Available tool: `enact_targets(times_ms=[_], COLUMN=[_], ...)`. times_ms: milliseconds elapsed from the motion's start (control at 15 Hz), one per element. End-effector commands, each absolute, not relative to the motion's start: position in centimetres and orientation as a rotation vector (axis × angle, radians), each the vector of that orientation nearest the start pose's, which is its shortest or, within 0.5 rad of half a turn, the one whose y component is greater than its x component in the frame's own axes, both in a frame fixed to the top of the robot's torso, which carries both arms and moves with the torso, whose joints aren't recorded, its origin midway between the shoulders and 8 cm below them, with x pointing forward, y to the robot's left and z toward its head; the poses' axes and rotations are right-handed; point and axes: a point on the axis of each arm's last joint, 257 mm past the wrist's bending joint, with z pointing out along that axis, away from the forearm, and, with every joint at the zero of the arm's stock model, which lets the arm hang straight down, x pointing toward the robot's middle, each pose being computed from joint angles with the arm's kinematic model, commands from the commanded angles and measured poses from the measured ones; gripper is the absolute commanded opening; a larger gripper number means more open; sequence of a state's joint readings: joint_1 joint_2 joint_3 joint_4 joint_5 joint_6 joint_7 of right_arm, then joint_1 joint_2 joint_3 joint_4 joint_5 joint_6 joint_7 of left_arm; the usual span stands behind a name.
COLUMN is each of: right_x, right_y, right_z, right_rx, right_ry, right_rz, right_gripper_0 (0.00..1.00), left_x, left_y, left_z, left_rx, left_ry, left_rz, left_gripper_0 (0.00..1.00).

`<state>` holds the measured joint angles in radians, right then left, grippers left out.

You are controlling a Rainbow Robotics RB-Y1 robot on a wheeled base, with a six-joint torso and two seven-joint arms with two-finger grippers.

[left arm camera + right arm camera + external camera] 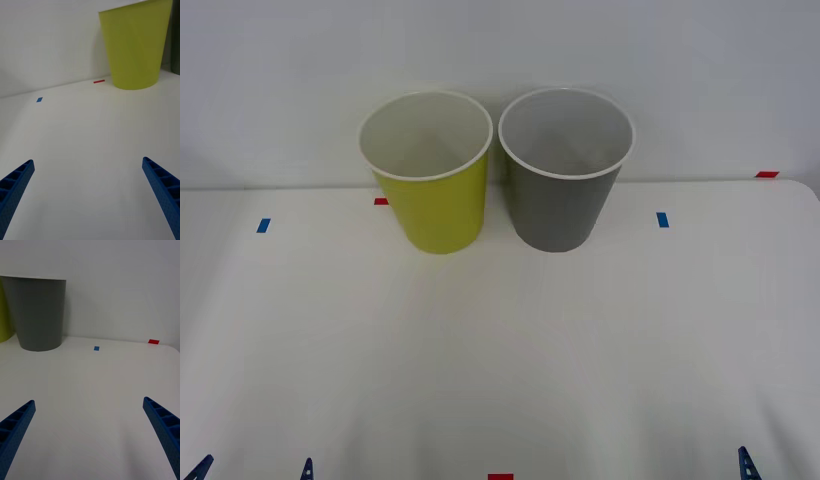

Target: Put cans in the gray bin and PET bottles in the light green bin.

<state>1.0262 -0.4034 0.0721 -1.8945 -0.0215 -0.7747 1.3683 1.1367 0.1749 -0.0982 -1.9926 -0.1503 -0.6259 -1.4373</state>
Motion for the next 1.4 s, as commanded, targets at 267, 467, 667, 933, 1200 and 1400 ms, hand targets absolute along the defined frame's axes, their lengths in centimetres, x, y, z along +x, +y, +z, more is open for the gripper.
enact_targets(times_ms=[267,467,667,933,1200,1400], right_x=[21.03,21.03,21.03,21.03,21.03,21.03], right_y=[-31.26,-31.26,-31.26,-31.26,-31.26,-31.26], right_z=[-24.82,-24.82,-24.82,-24.82,-24.82,-24.82], right_rx=[-0.139,-0.139,-0.139,-0.139,-0.139,-0.139], right_ry=[1.521,1.521,1.521,1.521,1.521,1.521], right_rz=[-0.008,-0.008,-0.008,-0.008,-0.008,-0.008], right_gripper_0=[1.00,1.00,1.00,1.00,1.00,1.00], left_x=[19.85,19.85,19.85,19.85,19.85,19.85], left_y=[28.61,28.61,28.61,28.61,28.61,28.61], left_z=[-26.98,-26.98,-26.98,-26.98,-26.98,-26.98], left_rx=[0.104,0.104,0.104,0.104,0.104,0.104], left_ry=[1.640,1.640,1.640,1.640,1.640,1.640], left_rz=[0.160,0.160,0.160,0.160,0.160,0.160], left_gripper_0=[1.00,1.00,1.00,1.00,1.00,1.00])
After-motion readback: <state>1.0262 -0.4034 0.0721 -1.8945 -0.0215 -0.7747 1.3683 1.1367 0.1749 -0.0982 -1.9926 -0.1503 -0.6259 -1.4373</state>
